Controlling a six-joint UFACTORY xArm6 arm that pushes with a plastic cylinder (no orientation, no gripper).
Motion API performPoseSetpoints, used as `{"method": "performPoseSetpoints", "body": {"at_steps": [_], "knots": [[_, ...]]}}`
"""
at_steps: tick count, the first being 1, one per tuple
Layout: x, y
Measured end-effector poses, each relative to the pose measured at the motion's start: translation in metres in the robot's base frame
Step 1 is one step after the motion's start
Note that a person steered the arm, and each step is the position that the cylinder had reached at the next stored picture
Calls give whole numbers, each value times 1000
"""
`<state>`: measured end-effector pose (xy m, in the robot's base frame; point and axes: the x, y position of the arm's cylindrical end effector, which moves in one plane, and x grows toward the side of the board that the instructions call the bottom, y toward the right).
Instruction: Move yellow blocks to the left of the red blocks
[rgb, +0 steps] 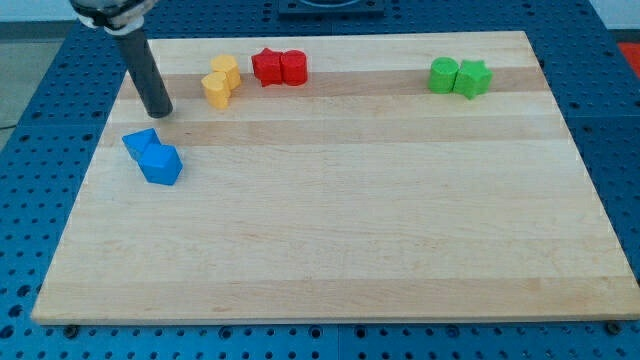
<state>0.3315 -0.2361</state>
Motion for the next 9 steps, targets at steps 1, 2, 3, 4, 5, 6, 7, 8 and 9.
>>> {"method": "performPoseSetpoints", "body": {"at_steps": [1,2,3,4,5,6,7,8,9], "knots": [[-52,11],[-62,43],[-62,70],[-62,73],[-61,48],[-43,18],[-24,30],[-7,60],[-5,62]]}}
